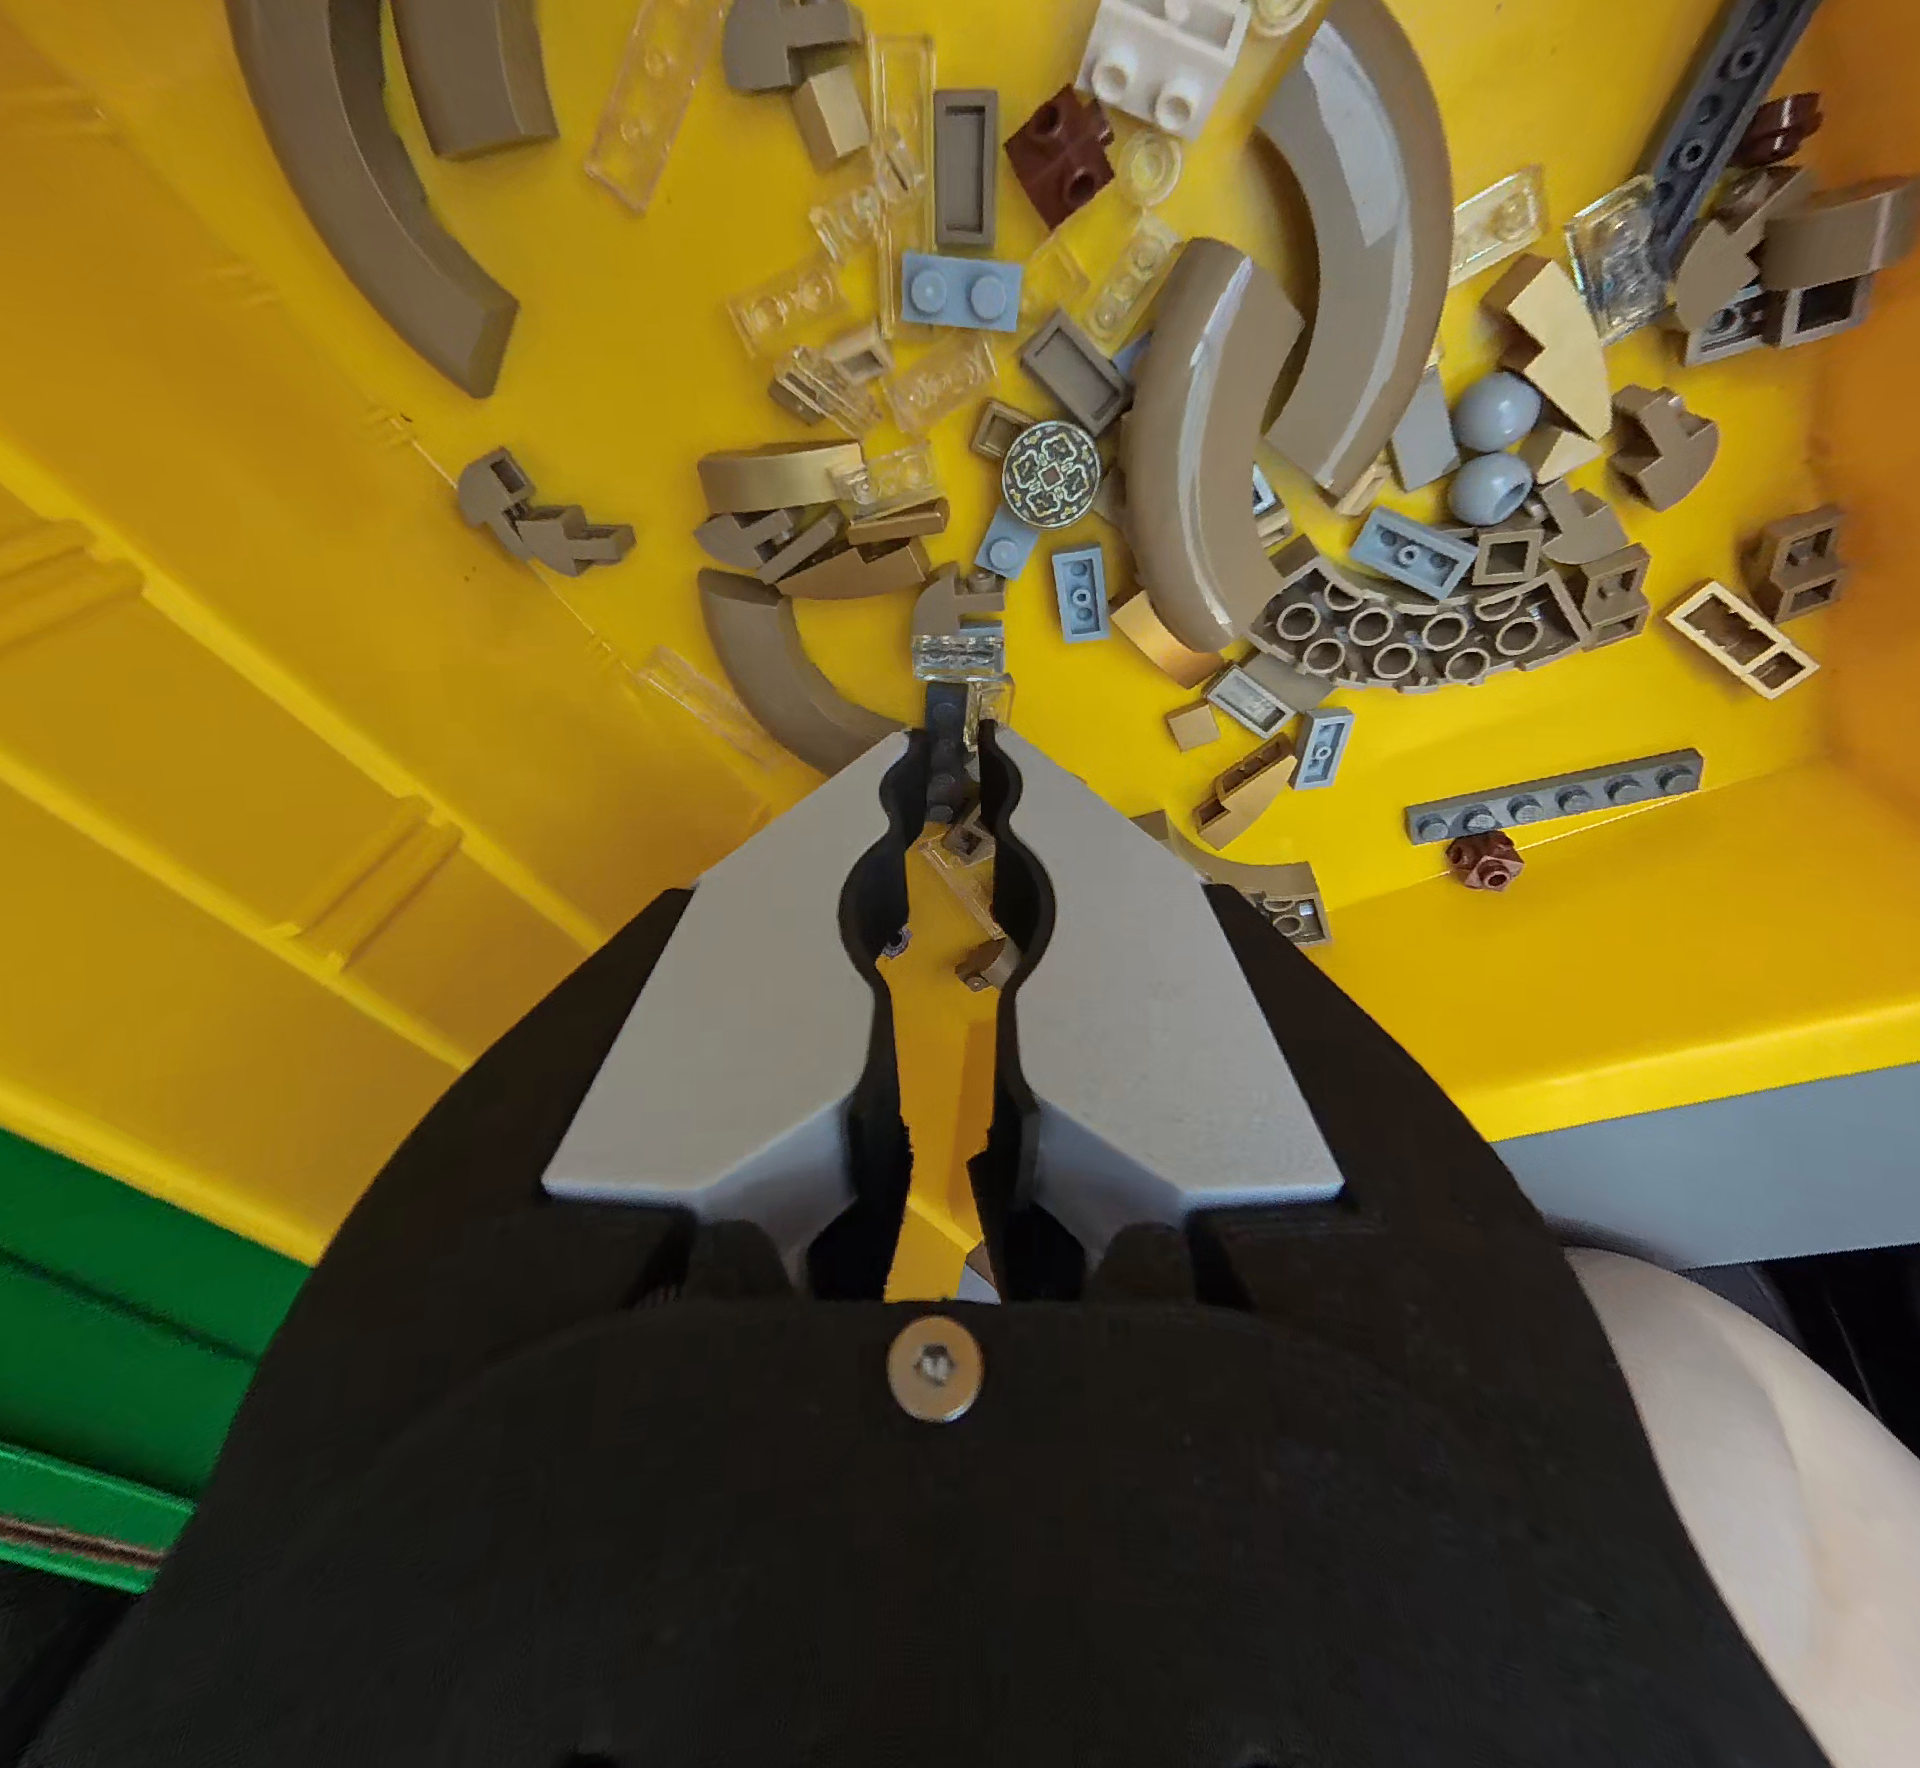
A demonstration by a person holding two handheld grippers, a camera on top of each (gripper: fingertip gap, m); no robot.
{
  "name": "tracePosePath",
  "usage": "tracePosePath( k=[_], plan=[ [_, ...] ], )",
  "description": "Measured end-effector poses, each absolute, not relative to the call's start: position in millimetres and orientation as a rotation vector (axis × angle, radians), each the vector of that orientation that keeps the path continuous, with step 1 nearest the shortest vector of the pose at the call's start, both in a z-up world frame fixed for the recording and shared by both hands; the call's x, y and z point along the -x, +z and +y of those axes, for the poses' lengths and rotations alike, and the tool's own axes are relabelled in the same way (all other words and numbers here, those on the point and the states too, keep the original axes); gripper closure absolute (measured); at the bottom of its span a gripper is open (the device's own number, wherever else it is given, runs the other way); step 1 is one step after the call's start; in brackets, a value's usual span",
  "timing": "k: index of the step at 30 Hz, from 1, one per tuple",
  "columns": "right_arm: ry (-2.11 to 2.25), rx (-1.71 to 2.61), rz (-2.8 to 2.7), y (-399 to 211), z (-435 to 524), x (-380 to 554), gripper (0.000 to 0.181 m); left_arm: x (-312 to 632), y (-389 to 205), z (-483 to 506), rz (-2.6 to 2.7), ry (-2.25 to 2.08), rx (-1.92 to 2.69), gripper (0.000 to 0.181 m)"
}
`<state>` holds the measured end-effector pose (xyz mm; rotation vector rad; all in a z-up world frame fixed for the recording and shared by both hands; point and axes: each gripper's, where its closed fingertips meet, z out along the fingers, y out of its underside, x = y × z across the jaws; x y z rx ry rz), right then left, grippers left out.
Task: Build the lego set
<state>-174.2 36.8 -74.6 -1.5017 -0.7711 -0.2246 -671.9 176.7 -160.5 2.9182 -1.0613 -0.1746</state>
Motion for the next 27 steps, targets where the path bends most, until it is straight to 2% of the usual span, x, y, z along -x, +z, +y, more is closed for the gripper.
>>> tracePosePath(
  k=[8,27],
  plan=[
    [-0.226,1.504,-0.781,-76,37,175,0.164,676,-161,180,-1.064,-0.179,-2.936,0.169],
    [-0.258,1.514,-0.819,-81,38,178,0.164,686,-156,181,-0.987,-0.109,-3.004,0.172]
  ],
)
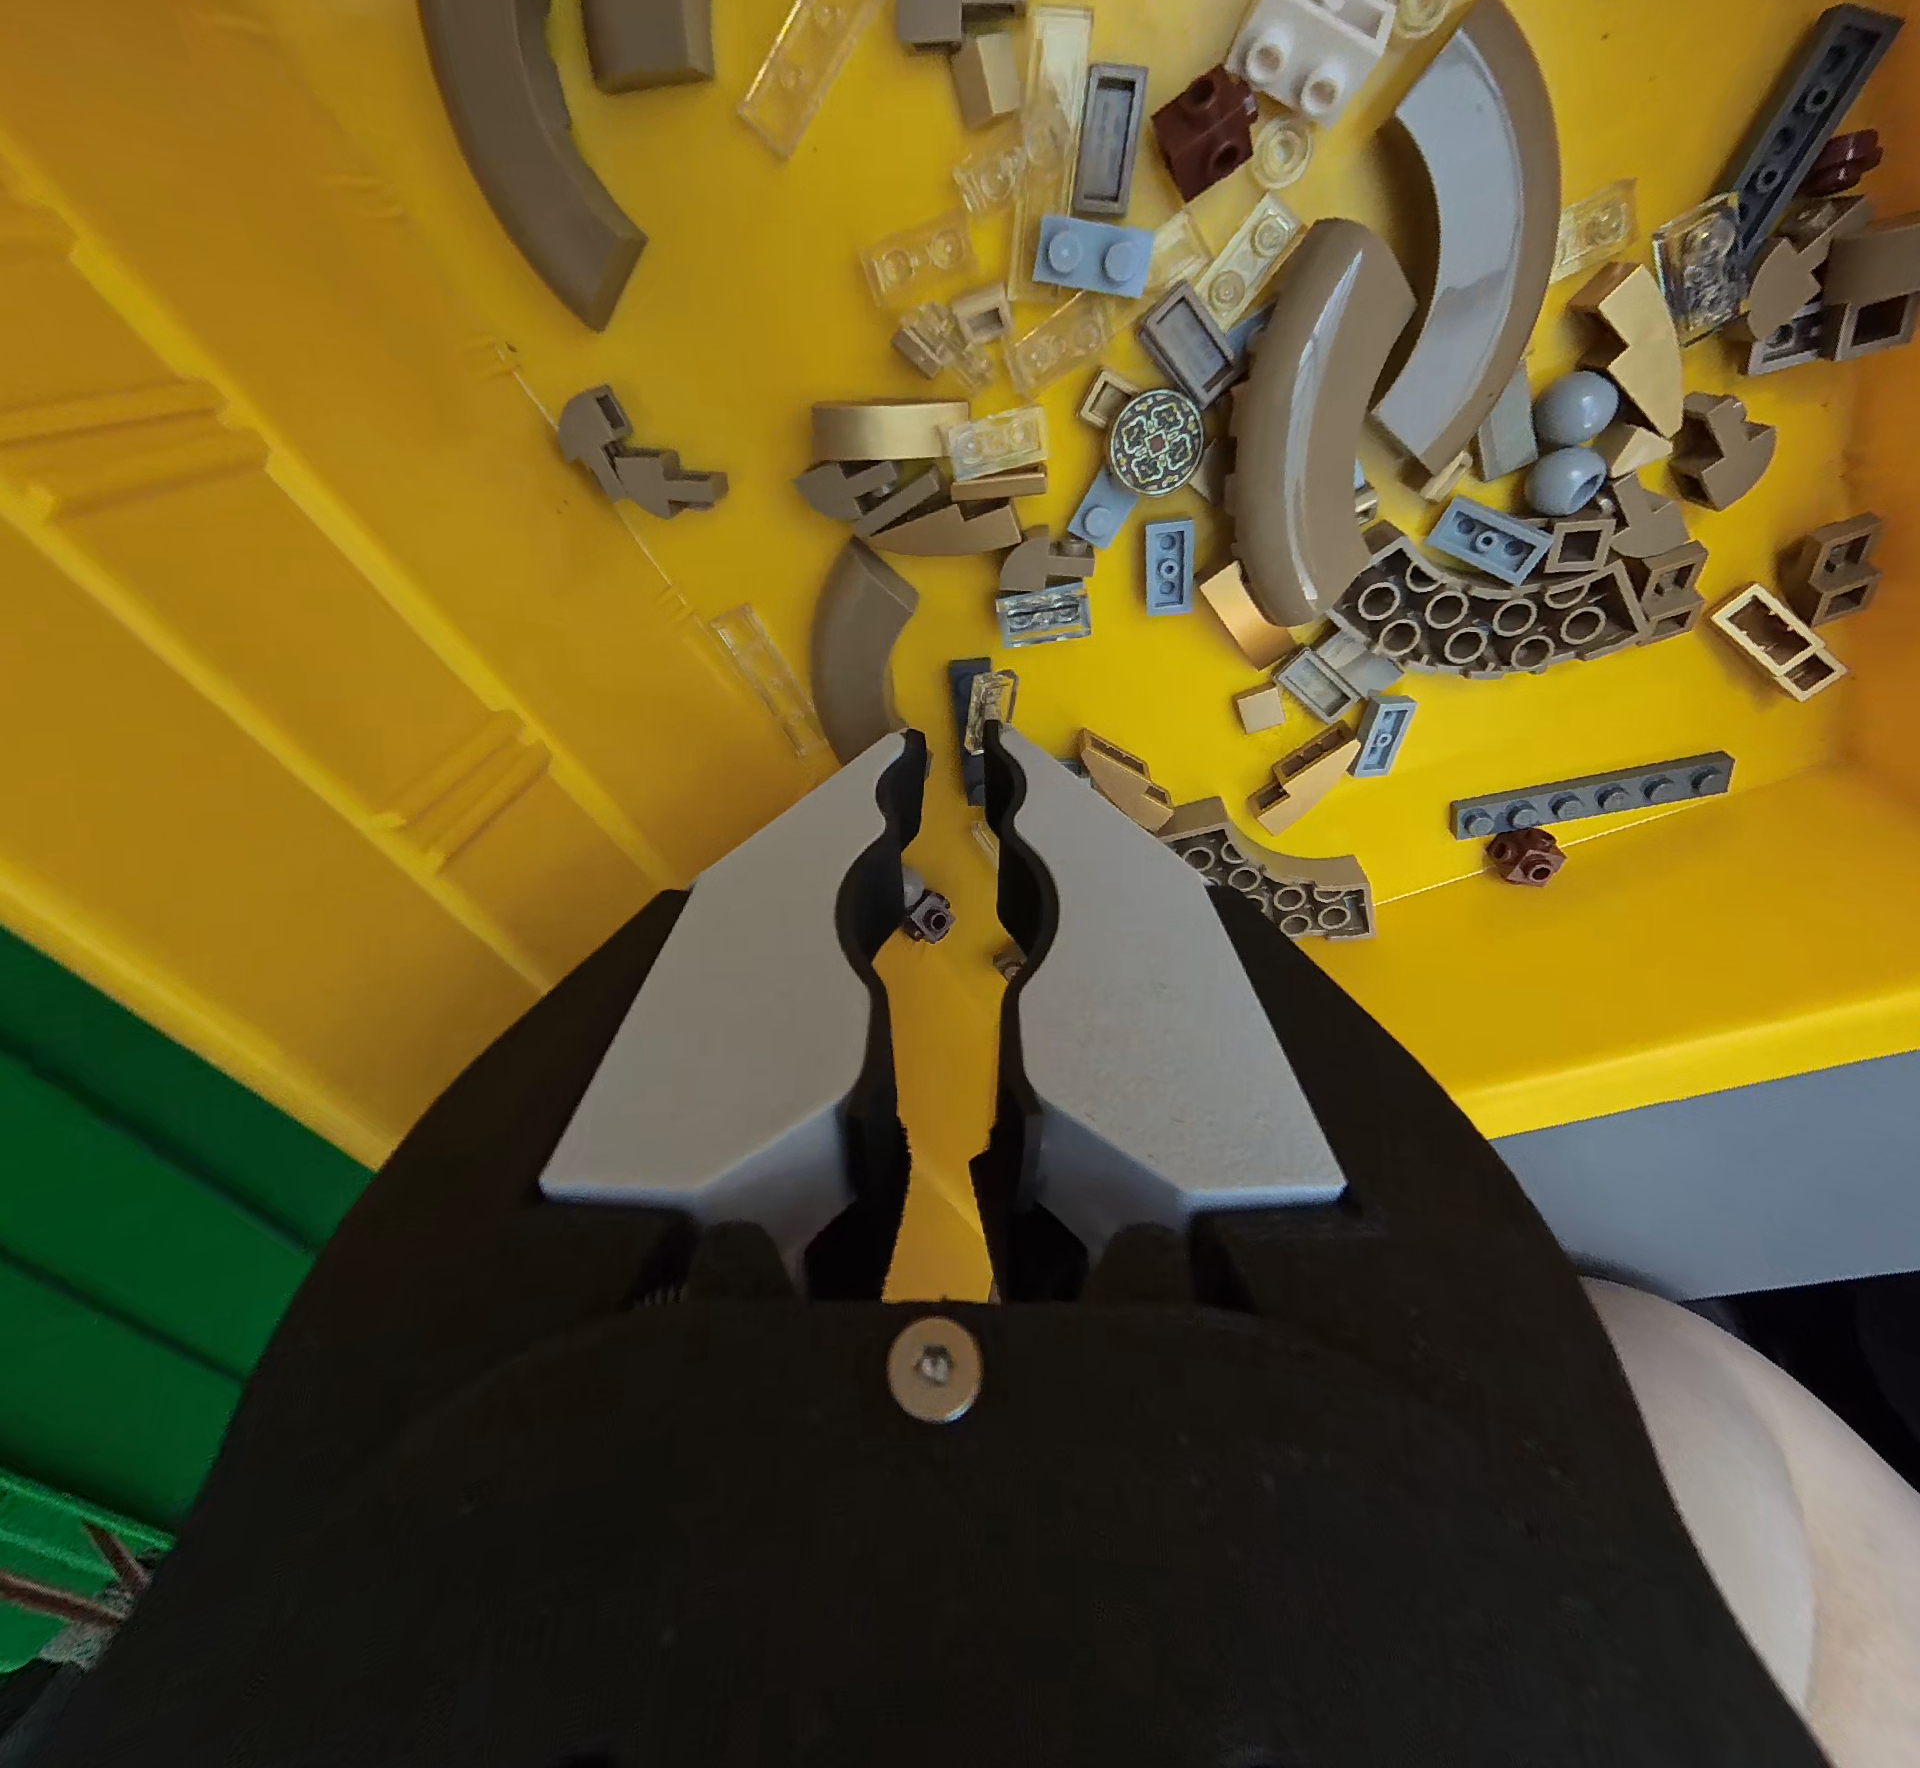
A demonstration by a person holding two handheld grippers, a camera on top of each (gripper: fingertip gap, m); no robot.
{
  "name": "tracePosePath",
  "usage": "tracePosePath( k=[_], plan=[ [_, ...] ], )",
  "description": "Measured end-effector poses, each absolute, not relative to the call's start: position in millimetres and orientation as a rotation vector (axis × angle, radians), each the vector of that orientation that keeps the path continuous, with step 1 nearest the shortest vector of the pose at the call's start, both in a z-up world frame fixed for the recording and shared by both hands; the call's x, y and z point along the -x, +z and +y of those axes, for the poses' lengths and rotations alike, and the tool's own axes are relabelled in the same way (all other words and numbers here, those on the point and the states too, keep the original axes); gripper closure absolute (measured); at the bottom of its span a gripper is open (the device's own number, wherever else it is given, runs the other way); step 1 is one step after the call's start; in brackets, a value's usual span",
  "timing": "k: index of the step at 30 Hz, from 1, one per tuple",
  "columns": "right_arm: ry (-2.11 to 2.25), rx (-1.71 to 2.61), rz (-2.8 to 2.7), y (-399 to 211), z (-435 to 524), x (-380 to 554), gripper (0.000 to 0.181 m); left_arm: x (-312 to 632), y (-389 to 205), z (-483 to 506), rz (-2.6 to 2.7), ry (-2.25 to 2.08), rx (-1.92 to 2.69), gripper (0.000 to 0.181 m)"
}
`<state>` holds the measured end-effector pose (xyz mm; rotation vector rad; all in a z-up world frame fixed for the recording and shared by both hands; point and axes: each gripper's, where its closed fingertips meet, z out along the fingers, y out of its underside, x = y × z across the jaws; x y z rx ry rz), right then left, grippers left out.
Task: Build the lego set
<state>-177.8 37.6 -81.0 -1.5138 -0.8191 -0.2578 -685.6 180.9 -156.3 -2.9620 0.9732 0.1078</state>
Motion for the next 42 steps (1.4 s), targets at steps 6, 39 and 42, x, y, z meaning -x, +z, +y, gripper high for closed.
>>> tracePosePath(
  k=[6,39,42],
  plan=[
    [-0.268,1.516,-0.830,-82,38,179,0.164,677,-162,183,0.975,0.011,2.963,0.163],
    [-0.307,1.523,-0.877,-90,38,182,0.164,627,-134,170,0.817,-0.483,2.934,0.155],
    [-0.309,1.523,-0.880,-90,38,183,0.164,617,-132,162,0.603,-0.739,3.020,0.151]
  ],
)
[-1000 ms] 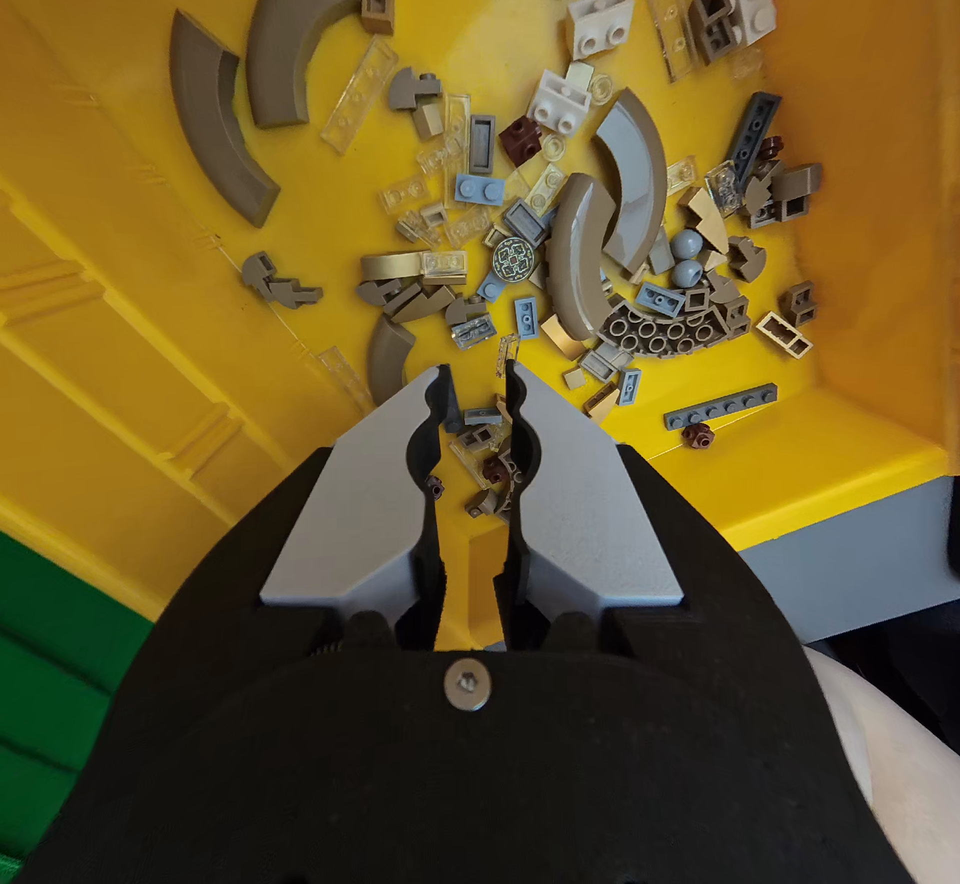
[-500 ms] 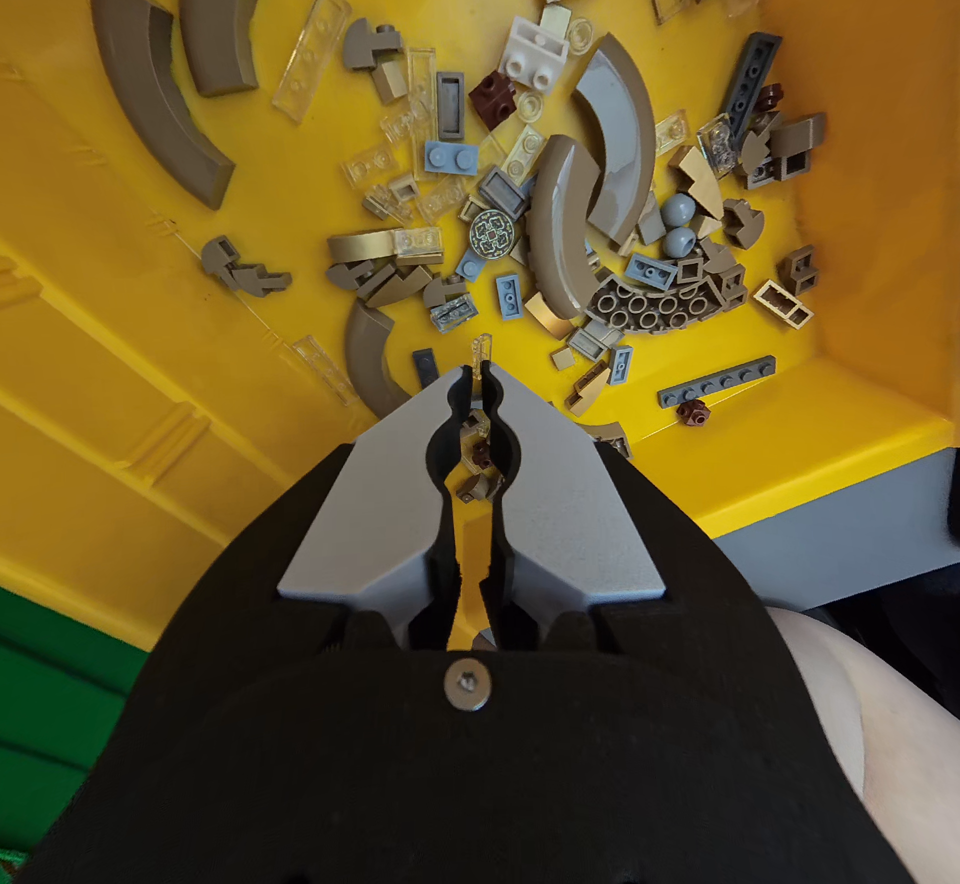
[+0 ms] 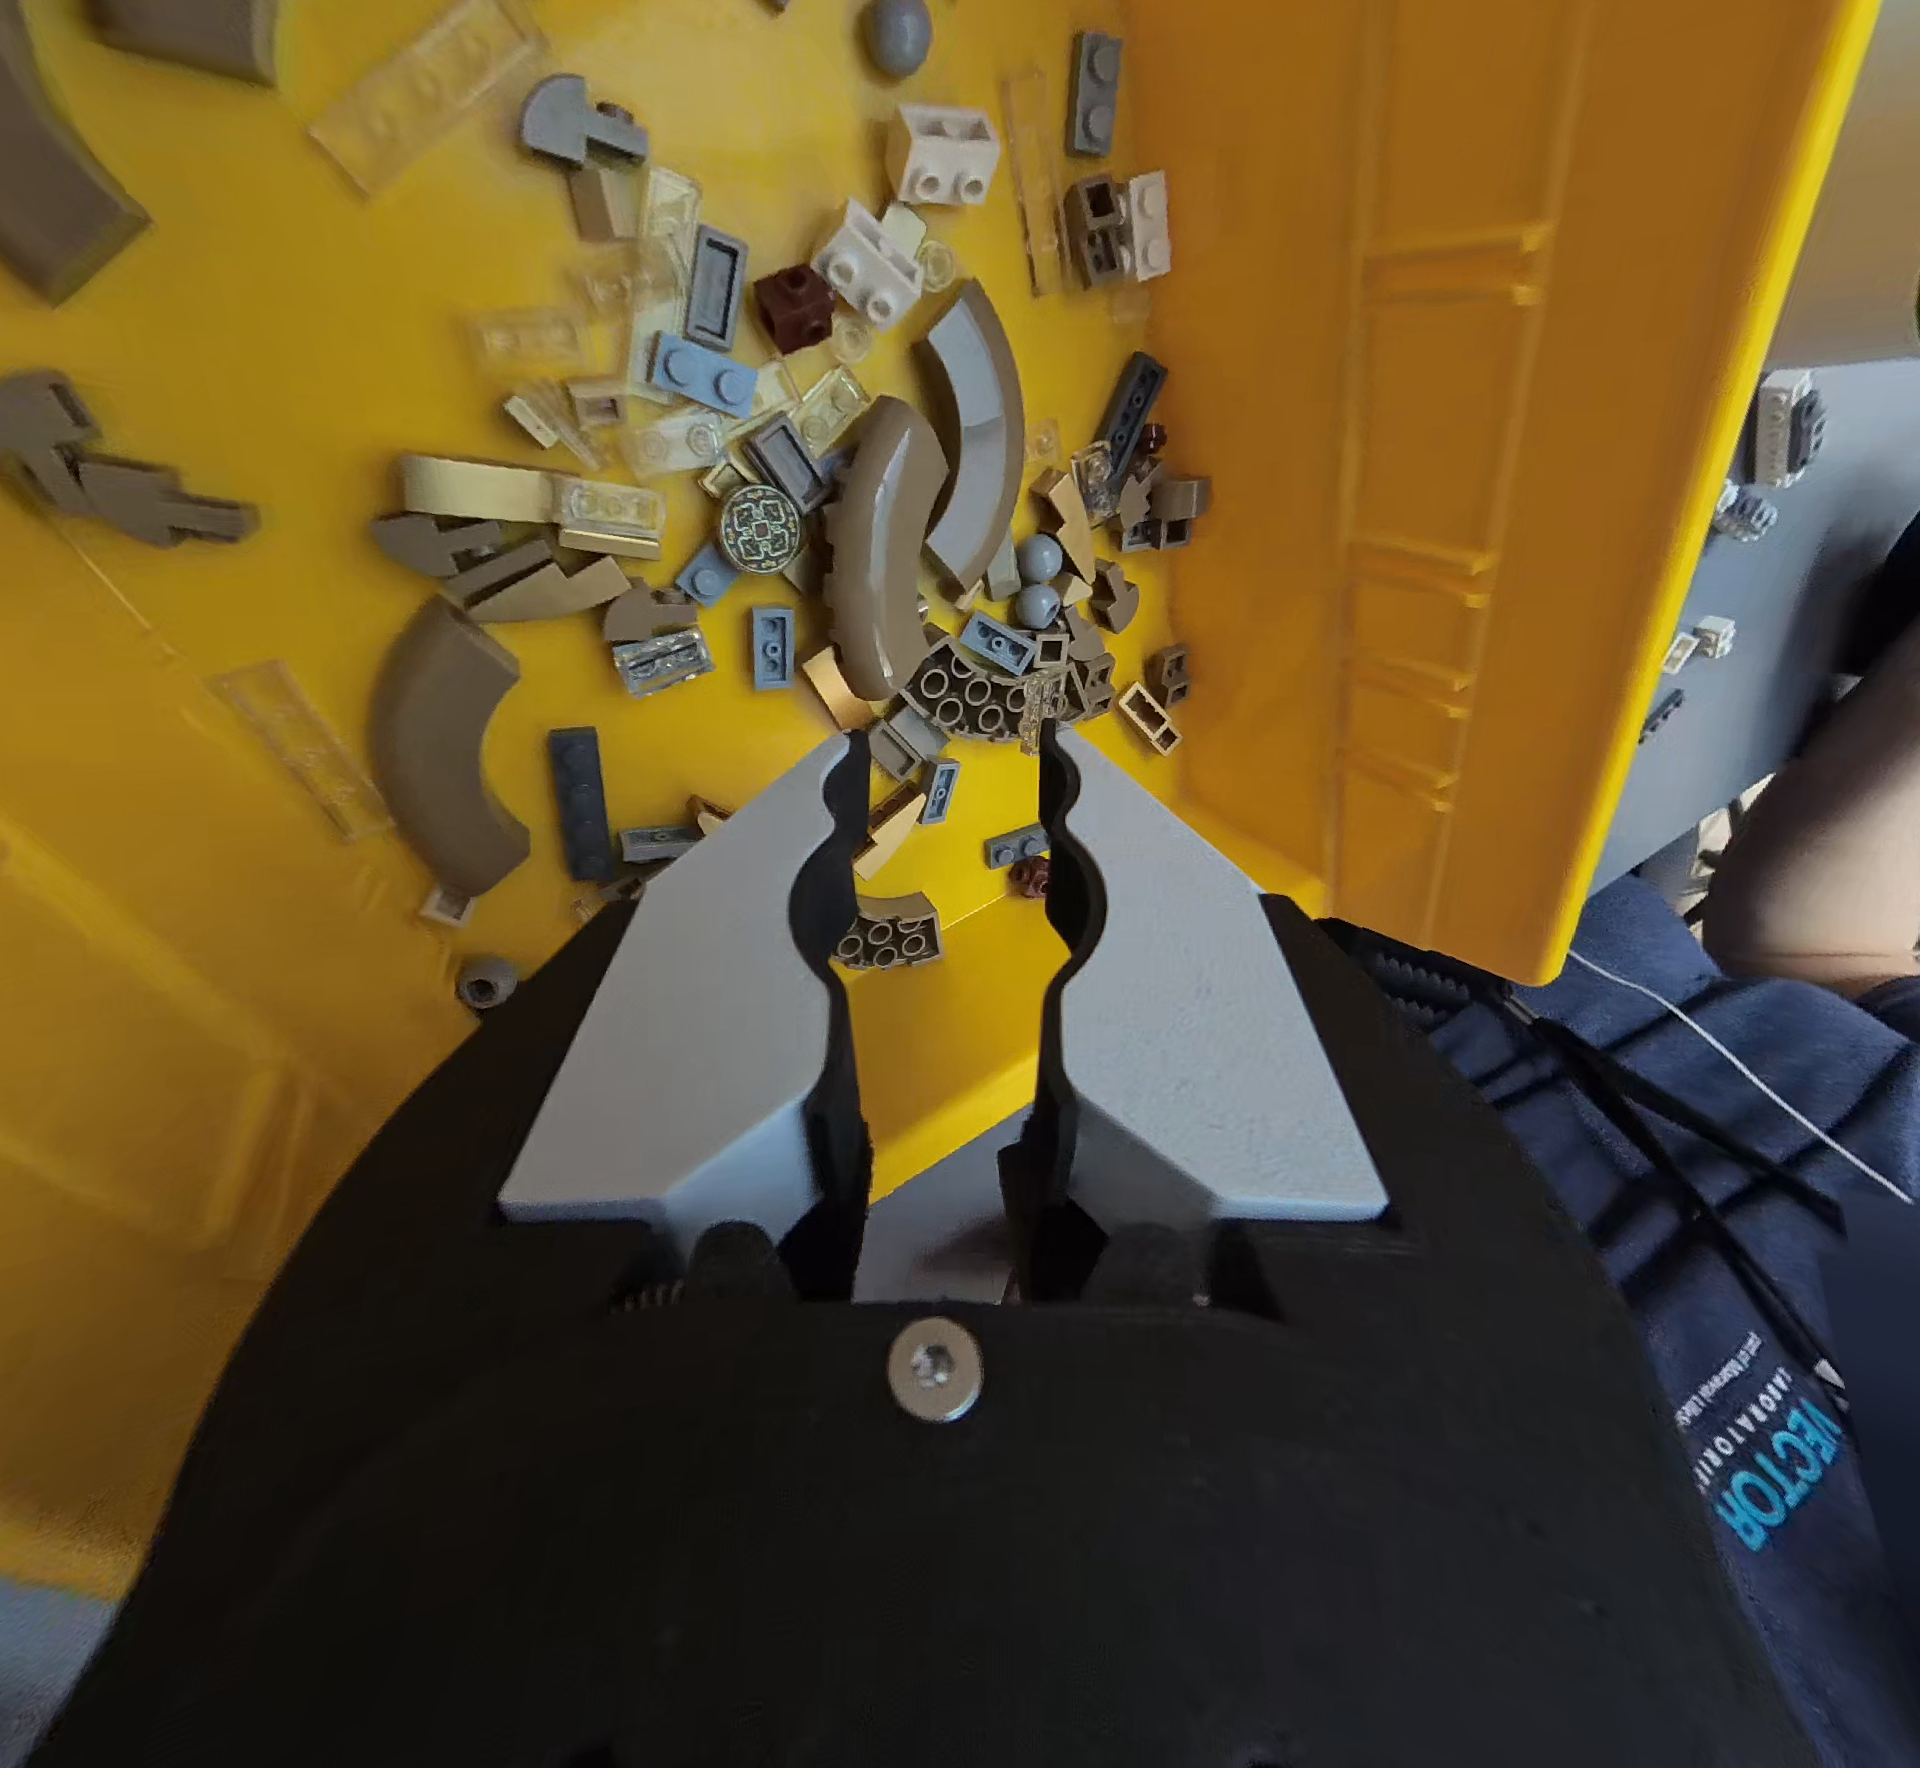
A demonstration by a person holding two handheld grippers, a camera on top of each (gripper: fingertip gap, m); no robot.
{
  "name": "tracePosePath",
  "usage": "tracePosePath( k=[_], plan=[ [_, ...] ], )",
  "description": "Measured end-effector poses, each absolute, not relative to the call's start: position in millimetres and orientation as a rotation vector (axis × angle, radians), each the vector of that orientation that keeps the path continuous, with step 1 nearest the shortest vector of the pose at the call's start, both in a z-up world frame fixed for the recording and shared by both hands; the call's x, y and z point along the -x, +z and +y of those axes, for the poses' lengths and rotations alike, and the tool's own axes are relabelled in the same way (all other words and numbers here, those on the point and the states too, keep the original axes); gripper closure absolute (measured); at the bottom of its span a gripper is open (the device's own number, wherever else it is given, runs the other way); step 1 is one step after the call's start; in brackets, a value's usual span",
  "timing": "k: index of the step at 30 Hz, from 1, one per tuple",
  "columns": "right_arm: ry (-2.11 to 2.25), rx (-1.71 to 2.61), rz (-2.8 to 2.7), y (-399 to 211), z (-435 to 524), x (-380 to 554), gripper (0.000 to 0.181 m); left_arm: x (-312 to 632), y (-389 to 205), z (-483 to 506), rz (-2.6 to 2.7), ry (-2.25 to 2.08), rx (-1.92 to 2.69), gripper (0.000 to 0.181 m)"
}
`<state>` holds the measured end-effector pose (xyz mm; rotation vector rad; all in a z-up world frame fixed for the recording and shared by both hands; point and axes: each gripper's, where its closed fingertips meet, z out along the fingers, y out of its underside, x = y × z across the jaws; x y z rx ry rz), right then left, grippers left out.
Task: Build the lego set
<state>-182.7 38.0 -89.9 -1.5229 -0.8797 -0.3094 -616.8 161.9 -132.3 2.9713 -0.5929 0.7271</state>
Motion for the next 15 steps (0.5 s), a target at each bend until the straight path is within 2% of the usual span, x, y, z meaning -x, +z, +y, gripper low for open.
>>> tracePosePath(
  k=[4,8,15],
  plan=[
    [-0.312,1.524,-0.884,-91,38,183,0.164,628,-141,167,-0.549,0.644,-2.986,0.158],
    [-0.313,1.527,-0.886,-91,39,183,0.164,623,-146,166,-0.600,0.599,-2.961,0.150],
    [-0.316,1.527,-0.893,-92,39,184,0.164,618,-154,164,-0.656,0.470,-2.933,0.149]
  ],
)
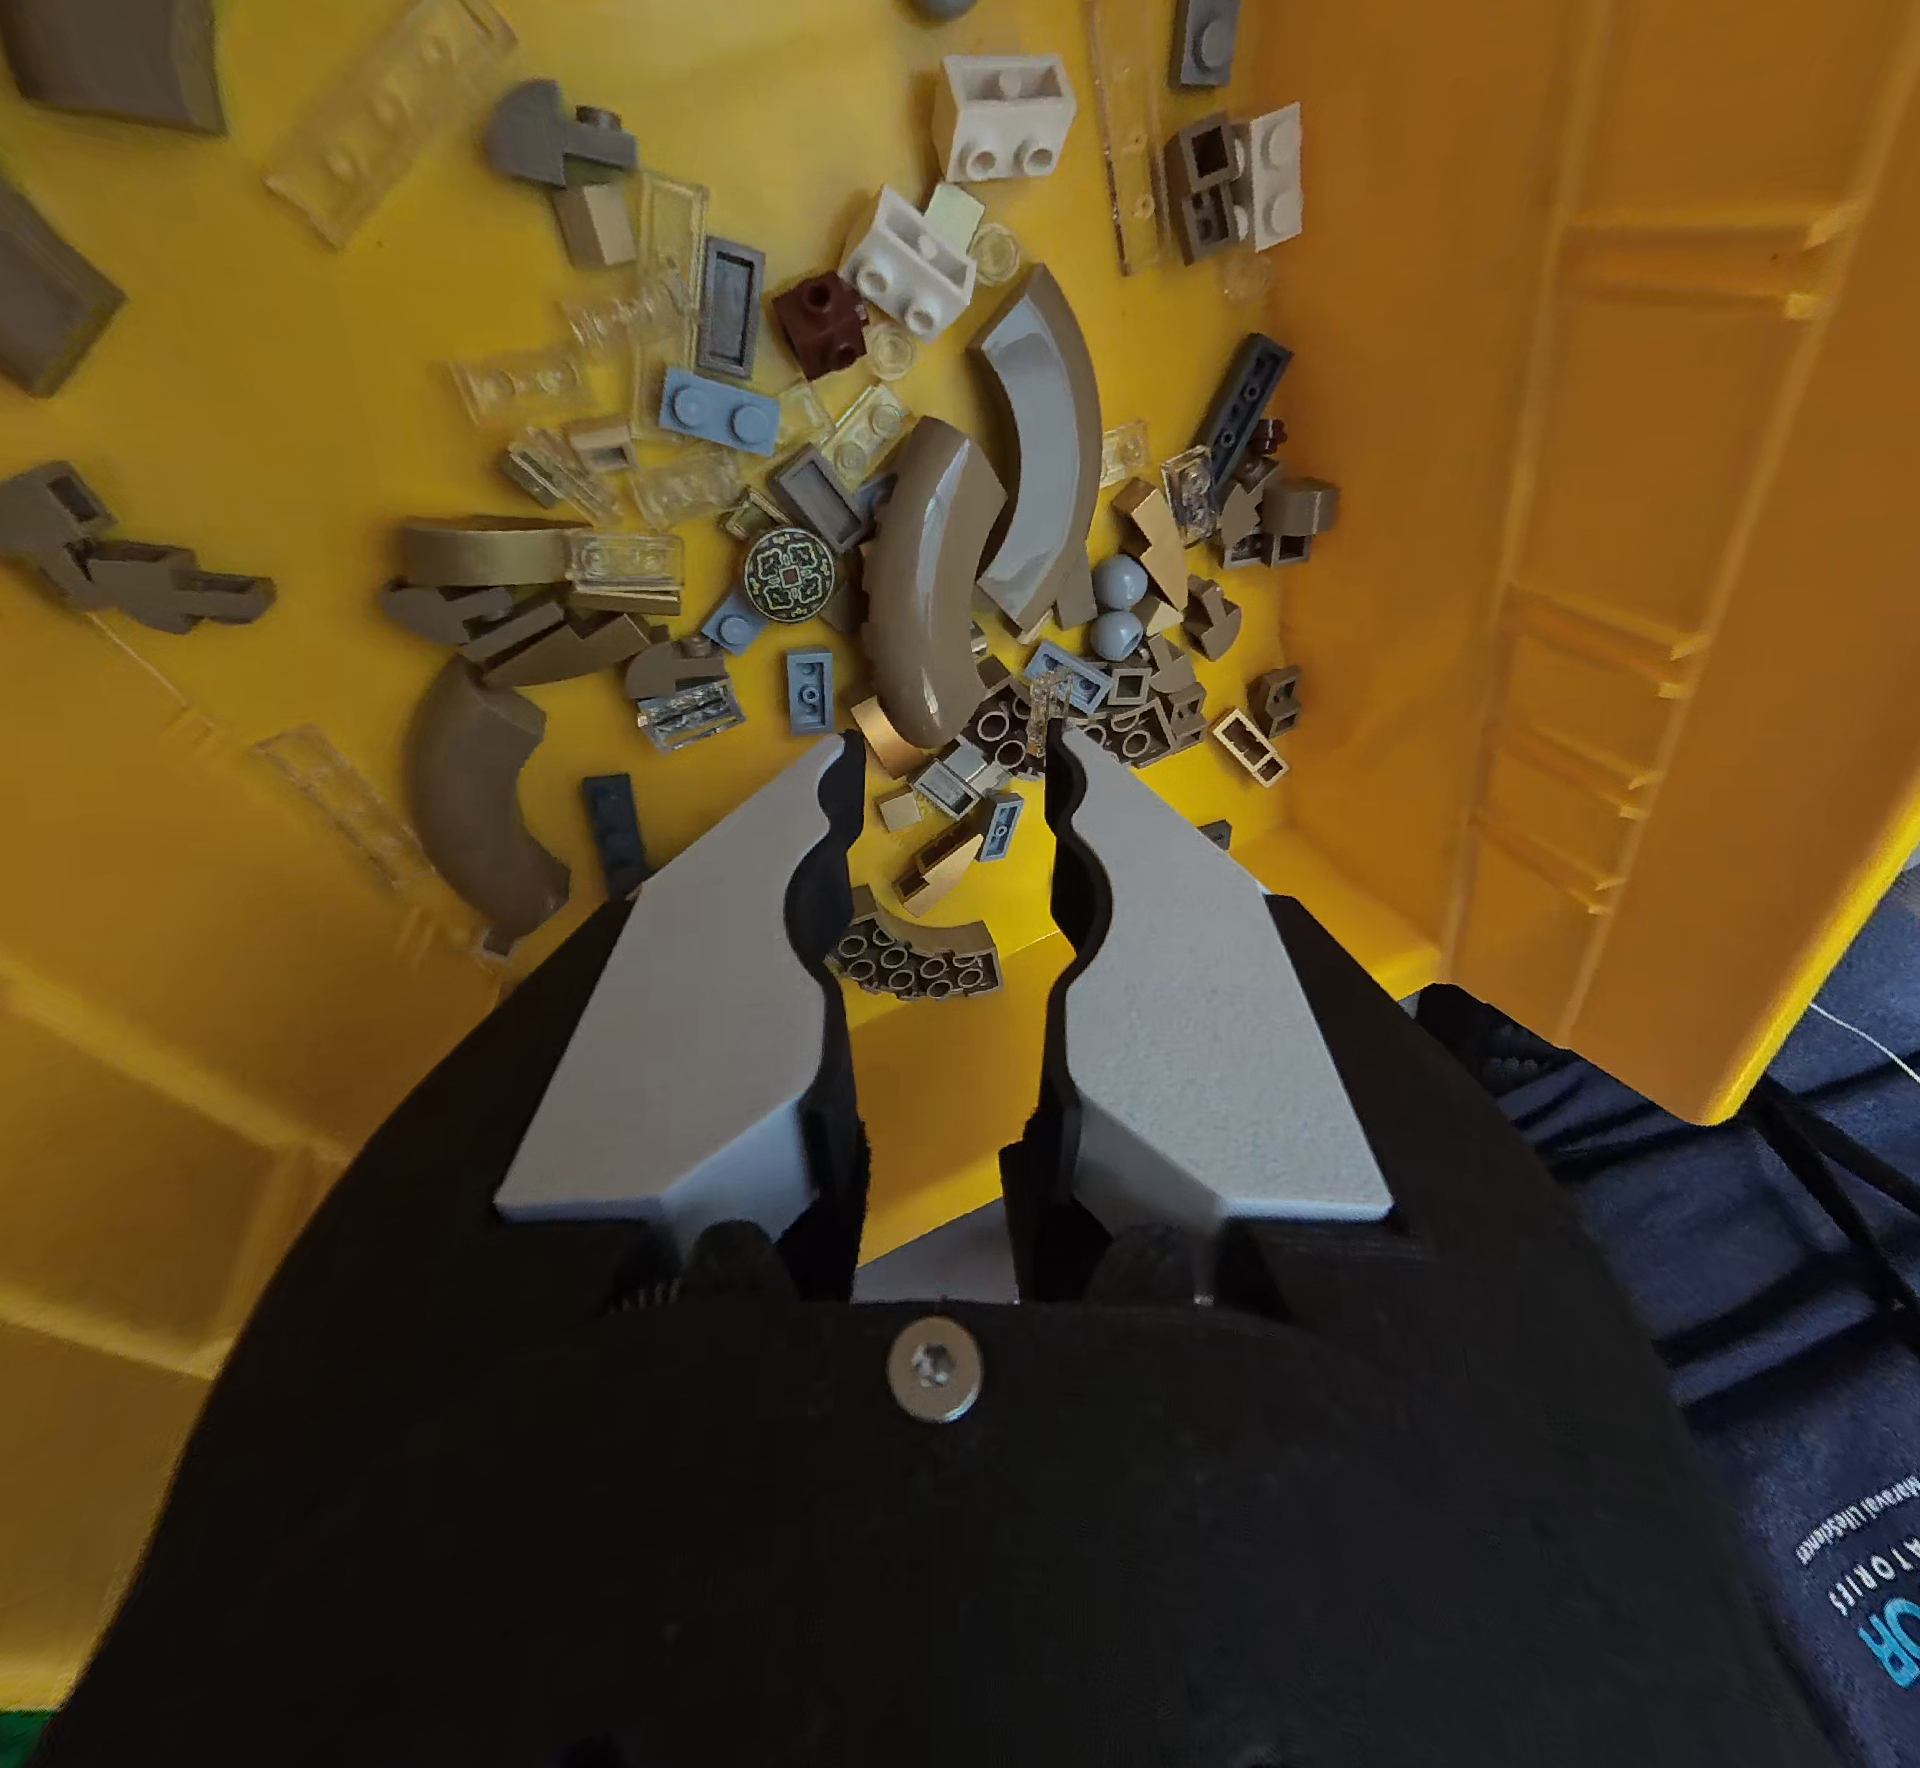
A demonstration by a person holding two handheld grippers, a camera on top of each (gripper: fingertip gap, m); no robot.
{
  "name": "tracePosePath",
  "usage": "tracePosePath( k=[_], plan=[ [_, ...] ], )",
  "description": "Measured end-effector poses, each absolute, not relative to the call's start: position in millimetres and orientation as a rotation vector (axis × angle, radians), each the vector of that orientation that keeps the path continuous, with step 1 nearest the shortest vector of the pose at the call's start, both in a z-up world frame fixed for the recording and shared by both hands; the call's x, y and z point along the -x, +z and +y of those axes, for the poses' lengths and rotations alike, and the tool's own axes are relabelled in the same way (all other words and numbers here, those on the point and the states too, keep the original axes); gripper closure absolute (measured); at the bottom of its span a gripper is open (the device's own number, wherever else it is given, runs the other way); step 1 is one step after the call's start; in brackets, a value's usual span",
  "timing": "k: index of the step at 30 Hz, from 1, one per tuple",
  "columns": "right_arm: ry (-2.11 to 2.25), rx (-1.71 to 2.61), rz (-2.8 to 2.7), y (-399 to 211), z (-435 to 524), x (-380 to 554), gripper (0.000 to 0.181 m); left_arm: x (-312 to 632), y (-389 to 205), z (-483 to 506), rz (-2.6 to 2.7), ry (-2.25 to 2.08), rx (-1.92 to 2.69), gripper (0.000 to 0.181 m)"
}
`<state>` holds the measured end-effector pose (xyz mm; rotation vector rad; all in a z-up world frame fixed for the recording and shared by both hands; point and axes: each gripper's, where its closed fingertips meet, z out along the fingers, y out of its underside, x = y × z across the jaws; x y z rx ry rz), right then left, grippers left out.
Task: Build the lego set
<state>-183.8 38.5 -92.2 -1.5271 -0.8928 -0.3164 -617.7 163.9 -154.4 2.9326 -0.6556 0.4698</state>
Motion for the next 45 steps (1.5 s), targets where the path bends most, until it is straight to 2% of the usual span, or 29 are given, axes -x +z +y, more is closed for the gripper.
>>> tracePosePath(
  k=[3,7,16,19,27,30,34,45],
  plan=[
    [-0.317,1.529,-0.896,-93,39,184,0.164,617,-157,167,-0.650,0.428,-2.939,0.150],
    [-0.319,1.528,-0.898,-93,39,184,0.165,620,-154,172,-0.618,0.430,-2.973,0.163],
    [-0.337,1.532,-0.914,-95,39,185,0.164,638,-146,190,-0.474,0.457,-3.088,0.166],
    [-0.341,1.533,-0.919,-96,39,185,0.164,636,-141,194,-0.490,0.469,-3.116,0.175],
    [-0.348,1.531,-0.926,-96,39,186,0.164,644,-141,187,-0.559,0.356,-3.100,0.174],
    [-0.349,1.534,-0.928,-97,39,186,0.164,668,-147,176,-0.596,0.113,-3.054,0.164],
    [-0.355,1.532,-0.935,-97,39,186,0.164,689,-152,168,-0.671,-0.121,-2.979,0.163],
    [-0.354,1.535,-0.940,-98,39,186,0.164,685,-162,177,-0.736,-0.084,-2.977,0.162]
  ],
)
